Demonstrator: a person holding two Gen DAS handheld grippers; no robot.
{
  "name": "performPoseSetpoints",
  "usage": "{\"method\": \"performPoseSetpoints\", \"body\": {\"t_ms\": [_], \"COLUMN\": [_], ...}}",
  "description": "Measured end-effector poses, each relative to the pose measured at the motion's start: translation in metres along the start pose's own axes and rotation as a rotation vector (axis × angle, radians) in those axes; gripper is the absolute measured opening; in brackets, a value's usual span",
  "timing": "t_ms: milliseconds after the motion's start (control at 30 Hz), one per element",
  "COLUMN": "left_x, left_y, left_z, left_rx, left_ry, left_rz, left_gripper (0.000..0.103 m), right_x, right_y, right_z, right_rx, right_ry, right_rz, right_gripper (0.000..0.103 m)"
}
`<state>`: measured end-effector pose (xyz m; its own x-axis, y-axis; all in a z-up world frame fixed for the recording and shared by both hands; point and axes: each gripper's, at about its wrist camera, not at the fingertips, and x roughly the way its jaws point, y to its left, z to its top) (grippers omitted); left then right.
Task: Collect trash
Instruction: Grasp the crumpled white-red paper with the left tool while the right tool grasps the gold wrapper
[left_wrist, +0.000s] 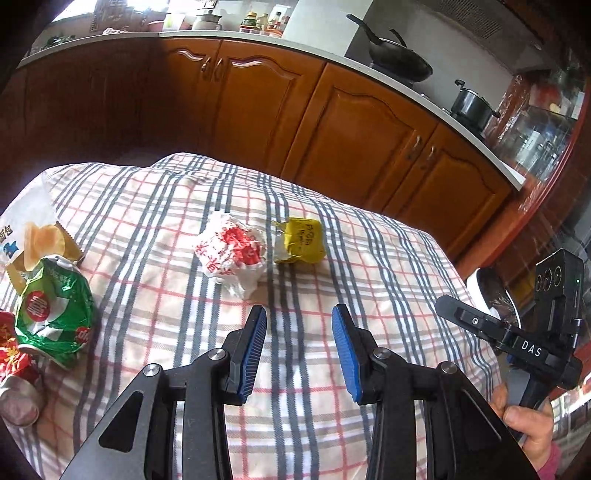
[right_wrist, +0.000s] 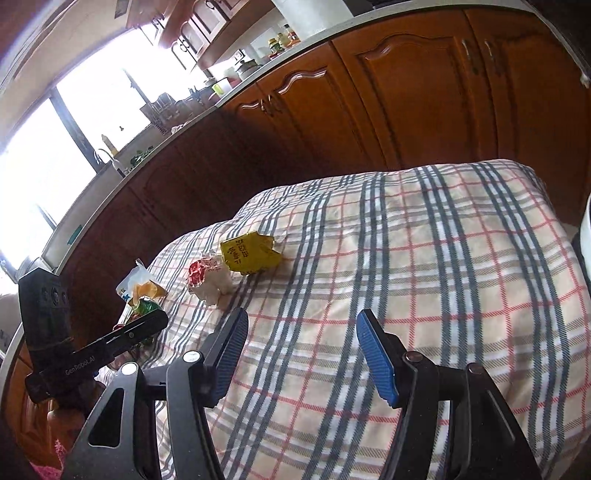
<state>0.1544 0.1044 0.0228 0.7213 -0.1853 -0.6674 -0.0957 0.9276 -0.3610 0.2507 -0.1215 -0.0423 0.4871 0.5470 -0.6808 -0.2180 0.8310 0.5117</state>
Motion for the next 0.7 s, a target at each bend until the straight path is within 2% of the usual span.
{"method": "performPoseSetpoints", "body": {"t_ms": [100, 433, 700], "left_x": [0.004, 0.042, 0.082], "left_y": [0.007, 0.023, 0.031], "left_z": [0.005, 0.037, 0.055], "left_rx": [-0.007, 0.027, 0.048], "left_ry": [-0.006, 0.011, 0.042], "left_rz": [0.015, 0.073, 0.126], "left_gripper": [0.038, 0.054, 0.055], "right_x": [0.015, 0.068, 0.109], "right_y": [0.012, 0.036, 0.042], "right_z": [0.006, 0.035, 0.062], "right_rx": [-0.023, -0.058, -0.064], "right_ry": [0.01, 0.047, 0.069], "right_rz": [0.006, 0.038, 0.061], "right_gripper": [0.063, 0.063, 0.062]}}
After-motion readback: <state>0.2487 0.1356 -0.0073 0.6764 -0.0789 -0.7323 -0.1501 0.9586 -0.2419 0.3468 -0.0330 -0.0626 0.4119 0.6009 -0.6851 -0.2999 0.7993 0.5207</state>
